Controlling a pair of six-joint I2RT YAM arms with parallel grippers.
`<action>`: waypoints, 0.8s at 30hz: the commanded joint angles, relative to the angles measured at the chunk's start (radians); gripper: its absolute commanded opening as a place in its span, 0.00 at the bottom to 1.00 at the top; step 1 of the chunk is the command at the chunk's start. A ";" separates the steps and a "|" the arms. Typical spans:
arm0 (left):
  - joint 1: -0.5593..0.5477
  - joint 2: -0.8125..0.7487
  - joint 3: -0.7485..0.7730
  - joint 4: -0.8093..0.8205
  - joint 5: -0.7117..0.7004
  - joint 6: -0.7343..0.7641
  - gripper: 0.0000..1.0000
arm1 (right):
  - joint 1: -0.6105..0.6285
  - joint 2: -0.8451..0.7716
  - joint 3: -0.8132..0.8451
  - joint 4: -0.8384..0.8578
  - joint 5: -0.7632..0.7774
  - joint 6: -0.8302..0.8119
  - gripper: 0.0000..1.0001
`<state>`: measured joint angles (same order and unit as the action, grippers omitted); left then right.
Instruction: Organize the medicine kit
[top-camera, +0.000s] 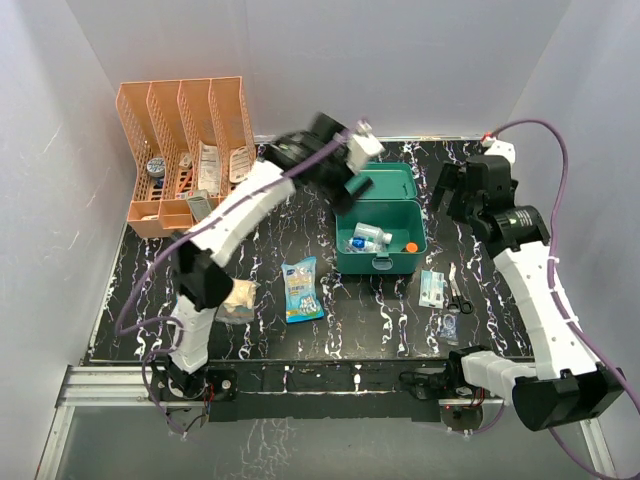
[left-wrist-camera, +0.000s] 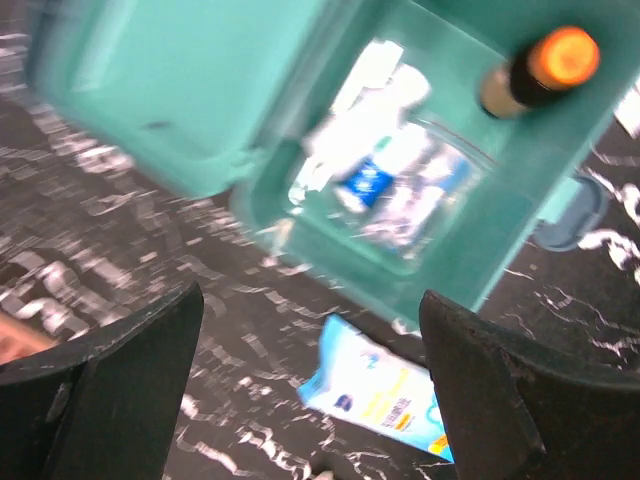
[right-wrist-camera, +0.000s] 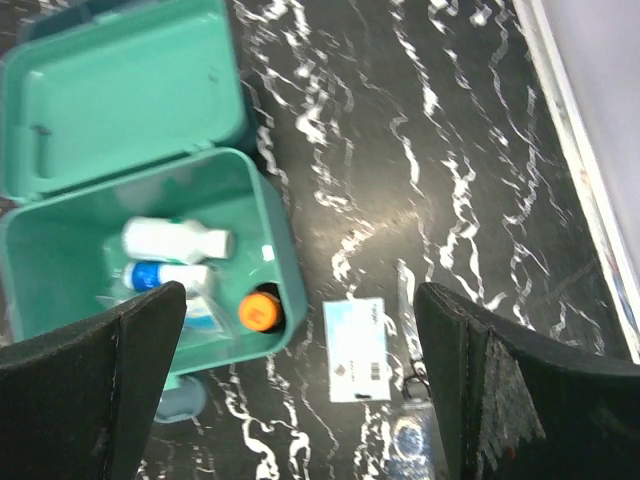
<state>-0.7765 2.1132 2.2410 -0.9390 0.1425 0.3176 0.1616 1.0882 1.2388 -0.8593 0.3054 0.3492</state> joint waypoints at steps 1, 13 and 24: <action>0.213 -0.255 -0.020 0.062 -0.081 -0.130 0.89 | 0.067 0.060 0.152 -0.030 -0.059 0.020 0.98; 0.680 -0.498 -0.342 0.064 -0.023 -0.261 0.92 | 0.671 0.577 0.615 -0.145 0.257 0.137 0.98; 0.855 -0.410 -0.326 -0.107 0.134 -0.327 0.92 | 0.830 0.638 0.422 -0.096 0.207 0.137 0.98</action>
<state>0.0902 1.7283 1.9110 -0.9783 0.2165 0.0307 0.9905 1.7706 1.7344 -0.9722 0.5087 0.4740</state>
